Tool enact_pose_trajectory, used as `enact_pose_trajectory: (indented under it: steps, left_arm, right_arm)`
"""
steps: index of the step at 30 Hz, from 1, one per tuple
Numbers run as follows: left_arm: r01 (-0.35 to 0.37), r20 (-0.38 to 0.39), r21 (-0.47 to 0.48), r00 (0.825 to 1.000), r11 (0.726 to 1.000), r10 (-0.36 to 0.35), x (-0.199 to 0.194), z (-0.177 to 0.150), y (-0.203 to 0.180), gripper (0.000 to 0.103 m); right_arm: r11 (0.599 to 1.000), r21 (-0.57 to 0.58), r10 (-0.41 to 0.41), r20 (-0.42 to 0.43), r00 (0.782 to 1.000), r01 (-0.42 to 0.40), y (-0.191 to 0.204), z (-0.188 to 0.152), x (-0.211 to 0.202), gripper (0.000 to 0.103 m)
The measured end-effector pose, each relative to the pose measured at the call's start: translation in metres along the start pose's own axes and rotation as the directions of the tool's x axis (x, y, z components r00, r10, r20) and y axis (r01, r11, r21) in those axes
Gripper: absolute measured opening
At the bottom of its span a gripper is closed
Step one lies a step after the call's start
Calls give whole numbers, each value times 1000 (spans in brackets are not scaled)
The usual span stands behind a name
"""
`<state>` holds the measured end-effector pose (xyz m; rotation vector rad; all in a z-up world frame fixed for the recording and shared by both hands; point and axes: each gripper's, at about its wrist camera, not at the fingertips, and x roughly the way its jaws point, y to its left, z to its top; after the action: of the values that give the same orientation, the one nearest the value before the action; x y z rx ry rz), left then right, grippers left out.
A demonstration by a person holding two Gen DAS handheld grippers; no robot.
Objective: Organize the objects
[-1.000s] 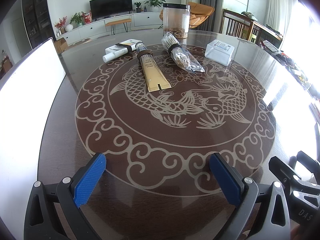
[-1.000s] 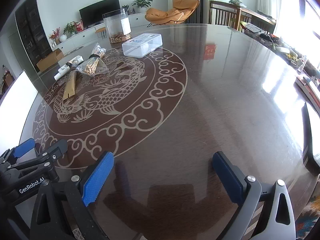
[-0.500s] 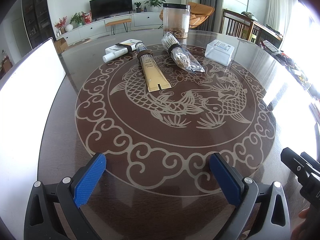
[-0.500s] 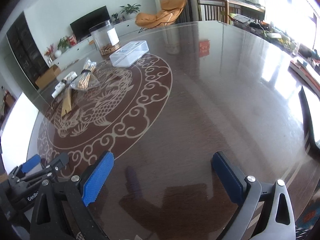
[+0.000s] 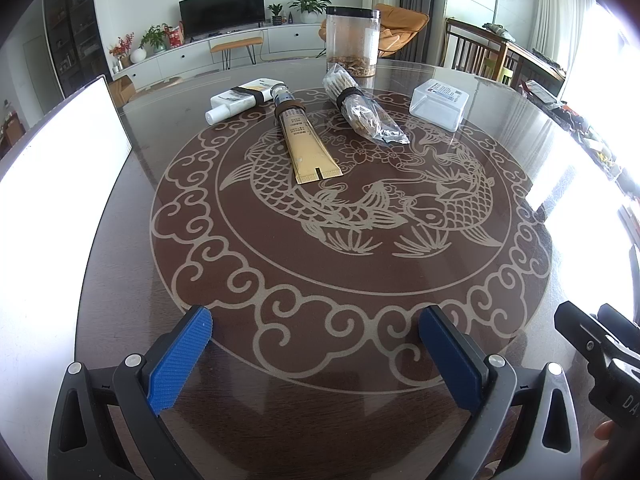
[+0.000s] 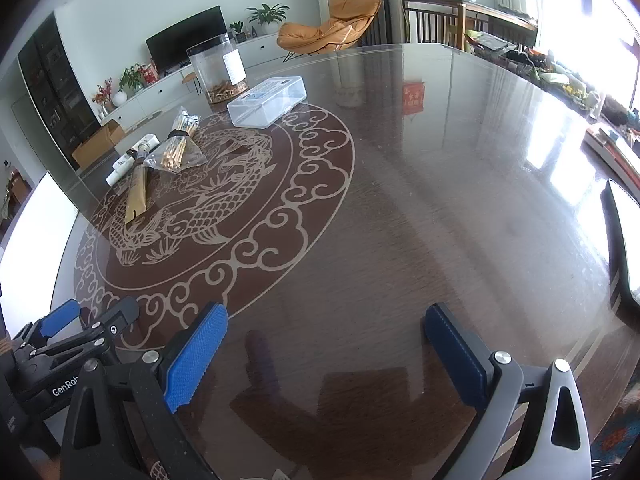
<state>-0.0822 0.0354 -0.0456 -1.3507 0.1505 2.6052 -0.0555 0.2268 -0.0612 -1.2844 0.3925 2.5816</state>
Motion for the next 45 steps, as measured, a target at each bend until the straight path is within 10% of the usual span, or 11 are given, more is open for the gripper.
enact_pose_trajectory:
  steps: [3, 7, 17, 35, 40, 45]
  left_arm:
    - [16, -107, -14, 994, 1000, -18, 0, 12, 4, 103]
    - [99, -5, -124, 995, 987, -100, -17, 52, 23, 103]
    - [-37, -84, -141, 996, 989, 26, 58, 155, 46, 103]
    - [-86, -142, -115, 987, 990, 69, 111, 158, 42, 103]
    - [-85, -52, -81, 995, 993, 81, 91, 148, 42, 26]
    - [-137, -9, -21, 990, 990, 137, 70, 116, 29, 26]
  right_arm:
    - [1000, -4, 1, -1, 1000, -1, 0, 0, 0, 101]
    - [1000, -9, -2, -3, 1000, 2, 0, -1, 0, 102]
    - [999, -33, -2, -7, 1000, 1, 3, -1, 0, 103]
    - [999, -31, 10, -5, 1000, -10, 3, 0, 0, 103]
    - [1000, -27, 14, -4, 1000, -14, 4, 1, 0, 103]
    - [1000, -24, 18, -4, 1000, -18, 4, 1, 0, 103]
